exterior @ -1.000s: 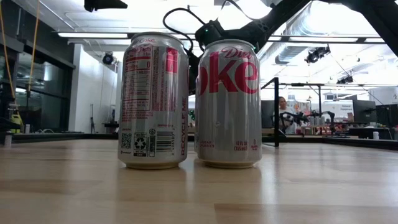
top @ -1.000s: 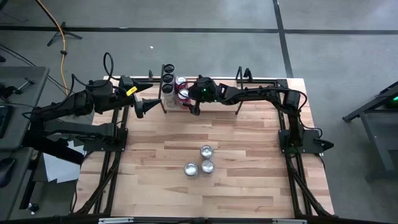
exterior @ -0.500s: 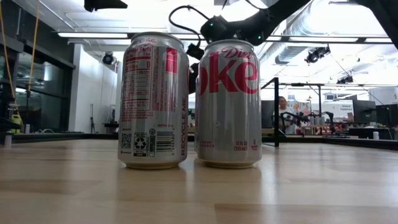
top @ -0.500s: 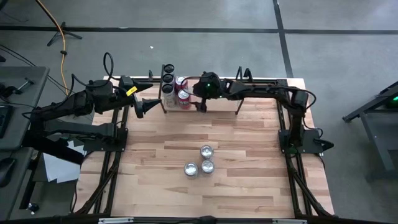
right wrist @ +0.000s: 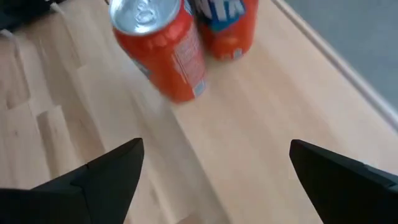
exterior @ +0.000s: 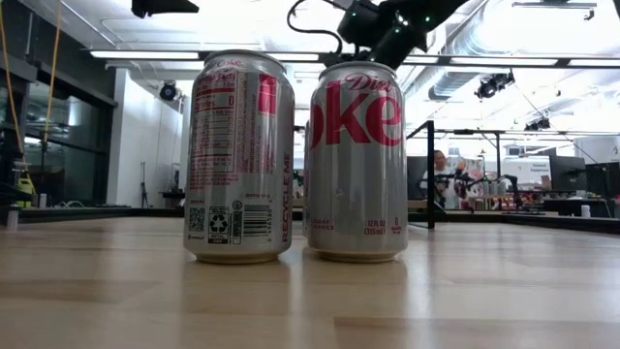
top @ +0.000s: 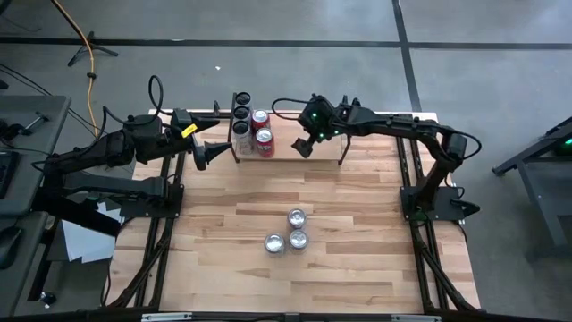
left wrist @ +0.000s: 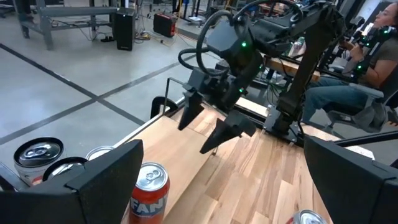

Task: Place canned beverage on shelf
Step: Put the orange soda can aligned with the other orange soda can on the shelf

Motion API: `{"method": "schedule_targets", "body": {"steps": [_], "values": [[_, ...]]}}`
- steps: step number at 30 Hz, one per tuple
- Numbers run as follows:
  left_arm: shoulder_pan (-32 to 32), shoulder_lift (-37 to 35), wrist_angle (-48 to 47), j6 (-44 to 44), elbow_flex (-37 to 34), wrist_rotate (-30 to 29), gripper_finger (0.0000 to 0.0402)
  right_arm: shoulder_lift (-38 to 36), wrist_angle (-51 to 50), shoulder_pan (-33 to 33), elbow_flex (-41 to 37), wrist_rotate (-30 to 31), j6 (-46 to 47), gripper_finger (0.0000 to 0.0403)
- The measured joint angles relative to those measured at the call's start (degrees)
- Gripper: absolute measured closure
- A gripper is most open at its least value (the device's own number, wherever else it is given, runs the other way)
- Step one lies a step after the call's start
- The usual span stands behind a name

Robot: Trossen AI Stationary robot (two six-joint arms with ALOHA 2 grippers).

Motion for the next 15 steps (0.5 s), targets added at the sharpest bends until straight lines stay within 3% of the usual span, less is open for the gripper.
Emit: {"method": "schedule_targets", "body": {"steps": [6,8,10,12,15], "values": [[0.01,0.00,0.00,-1.30,0.00,-0.02,0.0002,1.08,1.01,2.91,0.00,-9.90,7.04,0.0013],[0.01,0.00,0.00,-1.38,0.00,0.02,0.0002,1.66,4.48,5.93,0.00,-9.79,7.37,0.0013],[-0.01,0.00,-0.02,-1.38,0.00,0.07,0.0002,2.25,8.60,9.66,0.00,-5.45,7.23,0.0013],[0.01,0.00,-0.02,-1.38,0.00,0.07,0.0002,3.58,12.79,13.58,0.00,2.55,7.26,0.0013],[-0.01,0.00,-0.02,-1.38,0.00,0.11,0.0002,5.96,17.42,19.08,0.00,21.71,8.24,0.0013]]}}
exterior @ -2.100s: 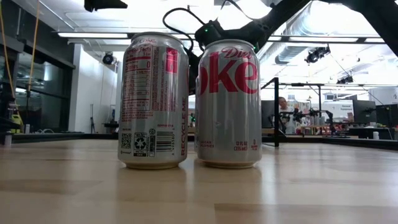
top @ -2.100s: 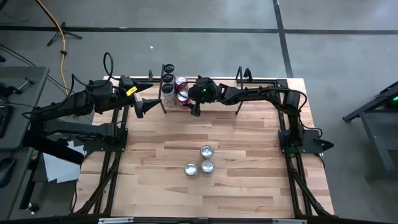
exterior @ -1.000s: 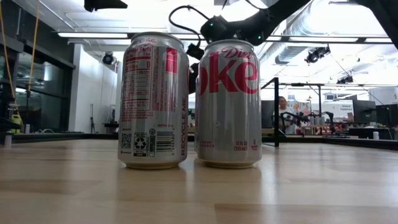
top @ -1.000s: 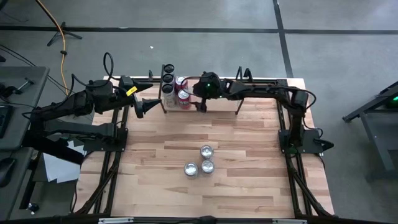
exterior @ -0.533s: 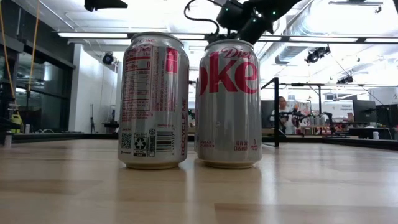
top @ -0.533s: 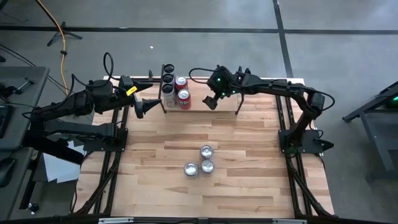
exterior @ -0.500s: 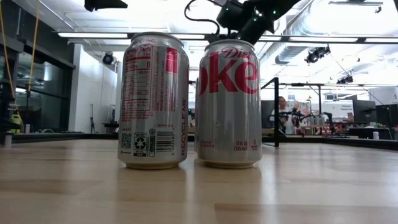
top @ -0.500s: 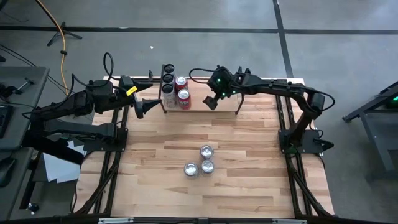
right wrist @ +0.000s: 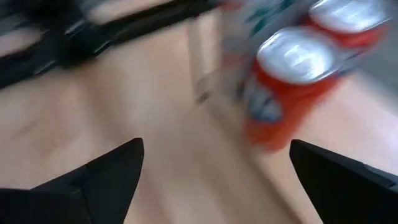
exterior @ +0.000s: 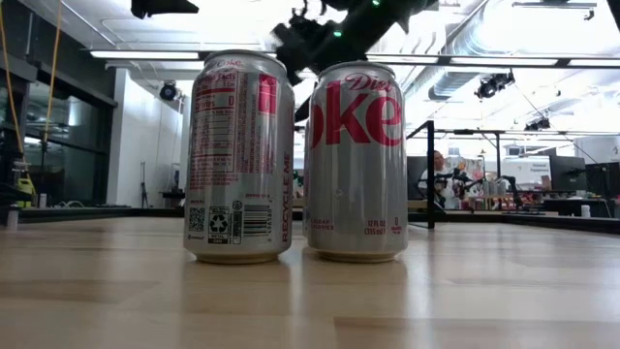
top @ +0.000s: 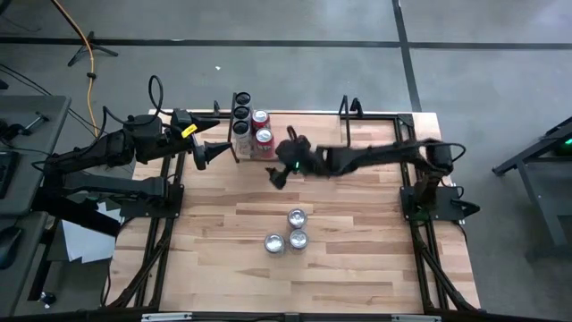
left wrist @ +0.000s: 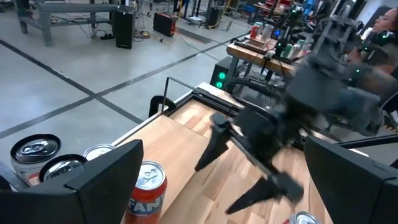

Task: Place canned beverage on shelf
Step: Put the orange soda can aligned with the other orange soda can on the shelf

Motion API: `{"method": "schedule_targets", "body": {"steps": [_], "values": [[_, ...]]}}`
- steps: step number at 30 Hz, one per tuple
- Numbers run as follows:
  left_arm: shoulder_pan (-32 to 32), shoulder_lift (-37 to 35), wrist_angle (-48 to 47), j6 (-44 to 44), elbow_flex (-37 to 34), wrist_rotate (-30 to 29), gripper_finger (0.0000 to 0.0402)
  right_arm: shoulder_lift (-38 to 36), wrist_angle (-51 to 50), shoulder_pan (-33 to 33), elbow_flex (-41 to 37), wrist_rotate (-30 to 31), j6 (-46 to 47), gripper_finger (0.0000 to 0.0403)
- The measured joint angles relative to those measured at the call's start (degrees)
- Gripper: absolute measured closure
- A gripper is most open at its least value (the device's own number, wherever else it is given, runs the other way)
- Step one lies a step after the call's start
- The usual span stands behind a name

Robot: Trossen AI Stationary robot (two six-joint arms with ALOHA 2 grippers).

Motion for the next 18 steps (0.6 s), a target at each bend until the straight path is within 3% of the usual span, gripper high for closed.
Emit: {"method": "schedule_targets", "body": {"steps": [3,6,18], "values": [[0.02,0.00,0.00,-0.02,0.00,0.05,0.0002,2.66,5.27,3.42,0.00,16.42,4.15,0.0013],[0.00,0.00,0.00,-0.02,0.00,0.07,0.0002,5.48,11.66,4.52,0.00,24.36,8.25,0.0013],[0.00,0.00,0.00,-0.02,0.00,0.07,0.0002,12.61,21.12,1.28,0.00,27.13,12.29,0.0013]]}}
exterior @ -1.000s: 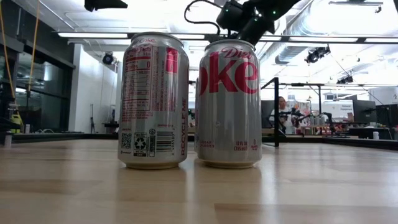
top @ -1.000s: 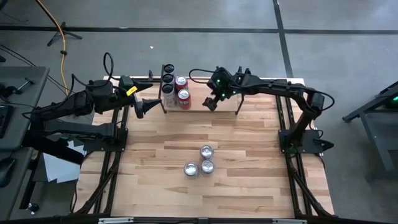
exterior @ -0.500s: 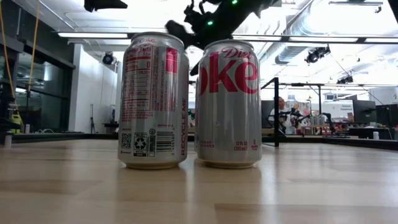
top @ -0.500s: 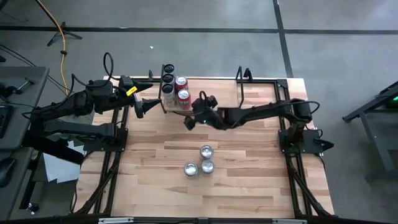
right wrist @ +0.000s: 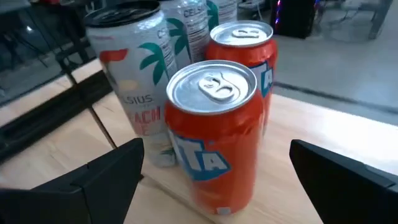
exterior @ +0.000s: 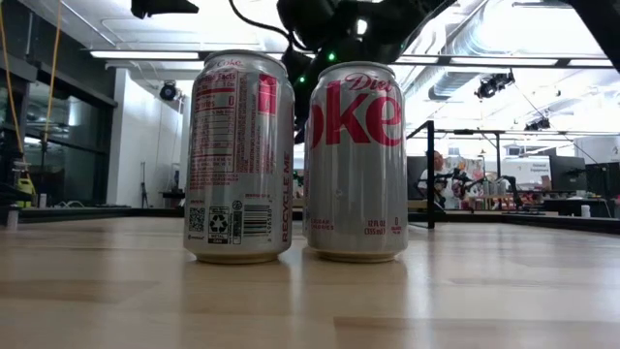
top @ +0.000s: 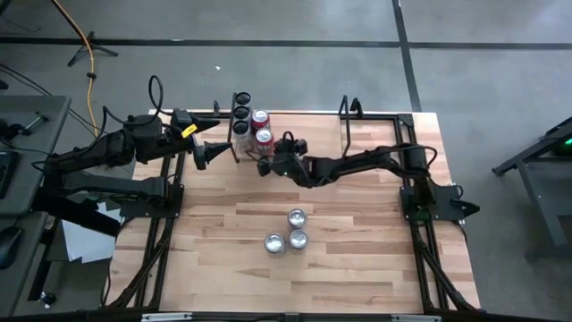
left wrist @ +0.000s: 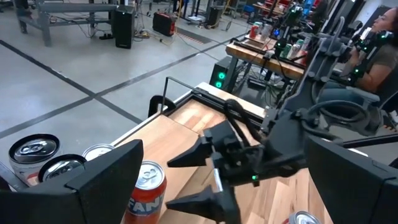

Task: Place canned beverage on shelf
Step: Put the orange soda can aligned with the other orange soda can on the shelf

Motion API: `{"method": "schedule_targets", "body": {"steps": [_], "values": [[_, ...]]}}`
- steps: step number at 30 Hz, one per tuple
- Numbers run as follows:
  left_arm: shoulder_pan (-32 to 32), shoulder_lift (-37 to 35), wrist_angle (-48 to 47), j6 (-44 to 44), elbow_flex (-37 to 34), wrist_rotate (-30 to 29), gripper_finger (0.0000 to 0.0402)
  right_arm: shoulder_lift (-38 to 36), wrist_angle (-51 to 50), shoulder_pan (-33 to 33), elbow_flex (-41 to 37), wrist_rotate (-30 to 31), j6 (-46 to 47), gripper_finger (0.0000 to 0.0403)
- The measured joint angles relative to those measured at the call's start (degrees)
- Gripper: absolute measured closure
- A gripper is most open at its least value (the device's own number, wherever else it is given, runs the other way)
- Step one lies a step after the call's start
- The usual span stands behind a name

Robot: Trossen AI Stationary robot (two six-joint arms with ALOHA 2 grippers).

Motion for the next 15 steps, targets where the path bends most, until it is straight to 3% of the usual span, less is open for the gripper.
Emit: {"method": "schedule_targets", "body": {"steps": [4,15], "values": [[0.00,0.00,0.00,0.00,0.00,-0.02,0.0002,0.60,2.61,-1.14,0.00,-3.68,1.20,0.0013],[0.00,0.00,0.02,0.00,0.00,-0.15,0.0002,0.63,6.38,-2.94,0.00,-5.21,-2.86,0.0013]]}}
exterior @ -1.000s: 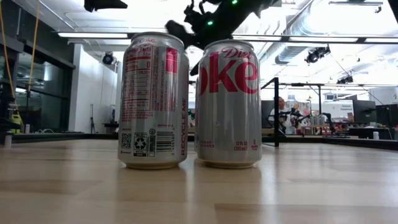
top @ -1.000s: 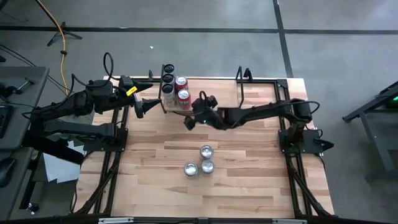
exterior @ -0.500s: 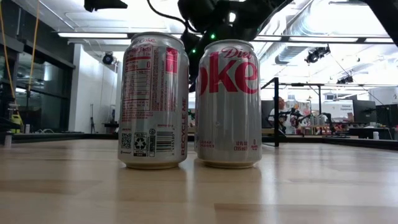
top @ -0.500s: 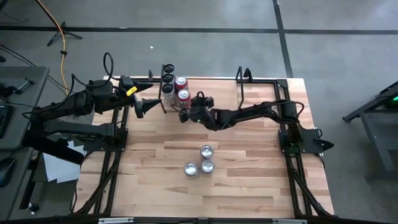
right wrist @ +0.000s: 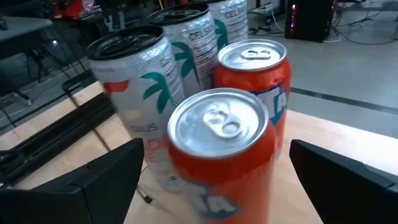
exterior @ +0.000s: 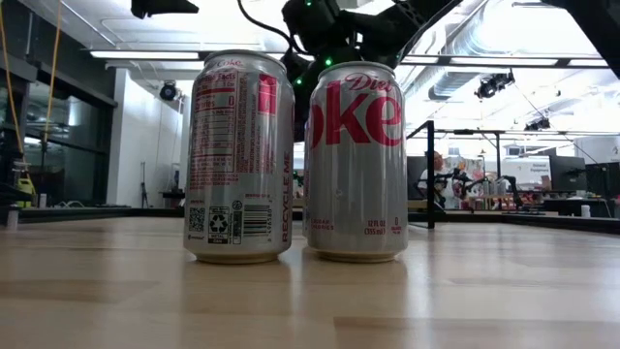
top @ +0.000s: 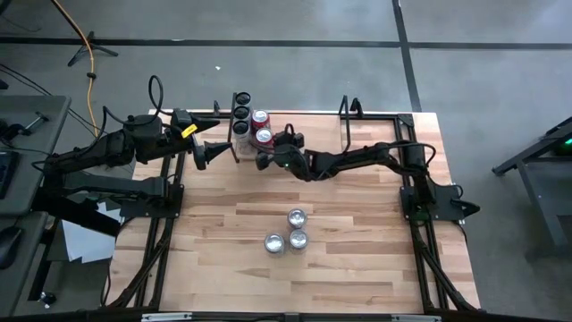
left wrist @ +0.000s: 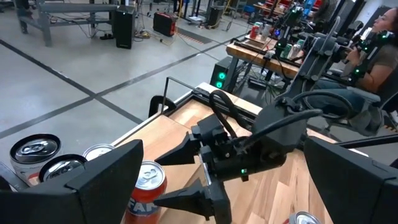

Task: Place canned beverage on shelf
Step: Put the orange soda can aligned with the other orange soda can on the shelf

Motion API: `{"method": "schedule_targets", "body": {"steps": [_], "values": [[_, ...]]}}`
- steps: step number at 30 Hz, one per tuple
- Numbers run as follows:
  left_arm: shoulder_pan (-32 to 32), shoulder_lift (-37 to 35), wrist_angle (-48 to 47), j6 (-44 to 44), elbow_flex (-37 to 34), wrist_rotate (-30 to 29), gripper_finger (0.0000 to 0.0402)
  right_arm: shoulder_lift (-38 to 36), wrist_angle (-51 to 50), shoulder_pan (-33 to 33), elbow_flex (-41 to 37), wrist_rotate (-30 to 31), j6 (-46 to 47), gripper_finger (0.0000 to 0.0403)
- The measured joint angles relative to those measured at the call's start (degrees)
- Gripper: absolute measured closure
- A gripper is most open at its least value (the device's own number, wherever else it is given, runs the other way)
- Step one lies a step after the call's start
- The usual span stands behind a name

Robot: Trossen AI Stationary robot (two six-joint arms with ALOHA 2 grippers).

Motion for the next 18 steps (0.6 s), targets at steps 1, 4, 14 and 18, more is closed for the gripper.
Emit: {"method": "schedule_targets", "body": {"steps": [1,4,14,18], "values": [[0.00,0.00,0.00,-0.02,0.00,-0.02,0.0002,0.00,0.01,-0.22,0.00,-0.01,-0.07,0.0013],[0.00,0.00,0.00,-0.06,0.00,-0.04,0.0002,0.00,-0.02,-0.98,0.00,-1.12,-0.16,0.0013],[0.01,0.00,0.03,-0.05,0.00,-0.09,0.0002,0.73,0.54,-2.99,0.07,-6.78,-1.84,0.0013],[0.00,0.00,0.03,-0.04,0.00,-0.11,0.0002,1.44,0.65,-2.99,0.00,-7.05,-3.71,0.0013]]}}
